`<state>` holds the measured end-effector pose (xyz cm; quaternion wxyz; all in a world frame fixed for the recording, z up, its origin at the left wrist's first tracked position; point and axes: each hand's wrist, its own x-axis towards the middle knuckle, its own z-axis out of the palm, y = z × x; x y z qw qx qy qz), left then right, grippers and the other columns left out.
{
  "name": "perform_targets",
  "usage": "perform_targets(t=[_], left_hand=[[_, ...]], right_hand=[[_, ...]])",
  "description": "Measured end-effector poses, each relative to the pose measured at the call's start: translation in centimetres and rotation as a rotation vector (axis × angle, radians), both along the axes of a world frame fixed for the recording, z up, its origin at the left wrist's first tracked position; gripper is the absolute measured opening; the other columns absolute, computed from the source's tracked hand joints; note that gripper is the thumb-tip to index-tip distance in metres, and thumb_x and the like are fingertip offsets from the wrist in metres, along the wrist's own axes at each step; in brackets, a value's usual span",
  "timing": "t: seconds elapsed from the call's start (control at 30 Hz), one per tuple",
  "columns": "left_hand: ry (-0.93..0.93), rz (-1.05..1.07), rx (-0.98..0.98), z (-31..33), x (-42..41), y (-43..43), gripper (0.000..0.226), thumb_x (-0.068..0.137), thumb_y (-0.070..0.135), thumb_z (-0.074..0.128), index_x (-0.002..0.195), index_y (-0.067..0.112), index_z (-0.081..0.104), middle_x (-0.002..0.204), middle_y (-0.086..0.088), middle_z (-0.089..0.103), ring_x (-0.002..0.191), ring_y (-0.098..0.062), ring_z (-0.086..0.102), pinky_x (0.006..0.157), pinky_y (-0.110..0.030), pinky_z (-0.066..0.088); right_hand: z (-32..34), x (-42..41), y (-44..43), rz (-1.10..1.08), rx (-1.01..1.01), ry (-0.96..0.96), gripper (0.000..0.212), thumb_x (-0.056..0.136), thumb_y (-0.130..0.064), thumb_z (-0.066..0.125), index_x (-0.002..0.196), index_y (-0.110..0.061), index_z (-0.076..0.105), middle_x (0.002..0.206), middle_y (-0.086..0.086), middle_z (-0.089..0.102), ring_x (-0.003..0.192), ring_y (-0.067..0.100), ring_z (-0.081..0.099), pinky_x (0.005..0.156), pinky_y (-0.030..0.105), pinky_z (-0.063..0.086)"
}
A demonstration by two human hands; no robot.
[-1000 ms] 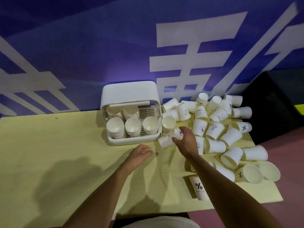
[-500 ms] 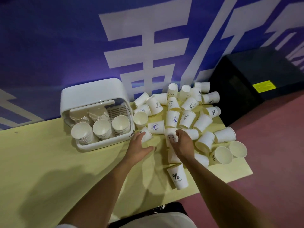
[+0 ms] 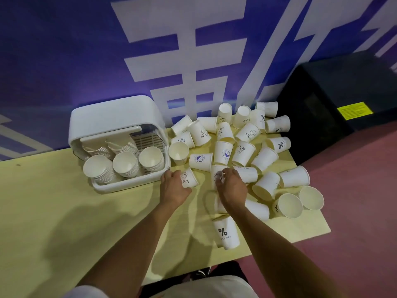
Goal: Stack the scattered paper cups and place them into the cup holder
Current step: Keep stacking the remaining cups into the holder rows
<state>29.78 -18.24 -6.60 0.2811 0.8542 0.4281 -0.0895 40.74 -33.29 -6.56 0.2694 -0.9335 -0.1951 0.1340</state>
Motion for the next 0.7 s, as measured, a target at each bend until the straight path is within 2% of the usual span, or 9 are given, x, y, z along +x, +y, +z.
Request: perform_targets(t=[0.2, 0.3, 0.37, 0.5, 0.57, 0.7], left_hand=[[0.025, 0.018, -0.009, -0.6, -0.2, -0.3, 0.067, 0.074, 0.030, 0.074, 0.136, 0.020, 0.047, 0.132, -0.005, 0.050, 0.127, -0.029, 0.038, 0.100, -0.041, 0.041], [0.045, 0.026, -0.035, -0.8, -0.1, -0.4, 0.064, 0.078, 0.025, 0.070, 0.136, 0.021, 0.046, 0.131, -0.003, 0.053, 0.125, -0.030, 0.041, 0.097, -0.041, 0.041], [0.061, 0.036, -0.048, -1.1, -0.2, -0.4, 0.065, 0.080, 0.023, 0.067, 0.140, 0.022, 0.043, 0.134, -0.004, 0.052, 0.125, -0.030, 0.041, 0.098, -0.042, 0.040], [0.069, 0.048, -0.073, -1.6, -0.8, -0.2, 0.065, 0.082, 0.024, 0.066, 0.142, 0.023, 0.042, 0.135, -0.004, 0.050, 0.125, -0.030, 0.042, 0.100, -0.041, 0.039], [0.060, 0.064, -0.093, -1.7, -1.4, -0.1, 0.062, 0.080, 0.026, 0.068, 0.138, 0.022, 0.046, 0.133, -0.004, 0.052, 0.124, -0.030, 0.043, 0.099, -0.041, 0.040], [0.027, 0.089, -0.166, -1.8, -3.3, 0.2, 0.059, 0.078, 0.030, 0.070, 0.133, 0.023, 0.050, 0.127, -0.002, 0.054, 0.120, -0.029, 0.045, 0.098, -0.040, 0.041]], right_hand=[[0.0, 0.5, 0.5, -0.014, -0.047, 0.069, 0.035, 0.095, -0.033, 0.059, 0.121, -0.013, 0.048, 0.114, 0.008, 0.061, 0.092, 0.034, 0.065, 0.067, 0.035, 0.042], [-0.1, 0.4, 0.8, -0.004, -0.067, 0.105, 0.042, 0.094, -0.036, 0.062, 0.124, -0.011, 0.045, 0.120, 0.009, 0.060, 0.098, 0.036, 0.065, 0.075, 0.040, 0.048], [-0.2, 0.3, 1.1, -0.007, -0.067, 0.112, 0.045, 0.093, -0.038, 0.063, 0.124, -0.011, 0.044, 0.121, 0.008, 0.059, 0.097, 0.036, 0.065, 0.076, 0.041, 0.049], [-0.6, 0.1, 2.3, -0.061, -0.061, 0.122, 0.049, 0.087, -0.042, 0.070, 0.117, -0.012, 0.046, 0.112, 0.008, 0.059, 0.096, 0.032, 0.062, 0.072, 0.037, 0.046], [-0.7, 0.0, 3.0, -0.091, -0.072, 0.148, 0.049, 0.085, -0.042, 0.072, 0.112, -0.012, 0.045, 0.105, 0.009, 0.062, 0.096, 0.031, 0.062, 0.073, 0.038, 0.051], [-0.9, -0.2, 3.9, -0.109, -0.075, 0.129, 0.048, 0.082, -0.035, 0.074, 0.109, -0.004, 0.049, 0.098, 0.017, 0.062, 0.100, 0.033, 0.059, 0.087, 0.043, 0.053]])
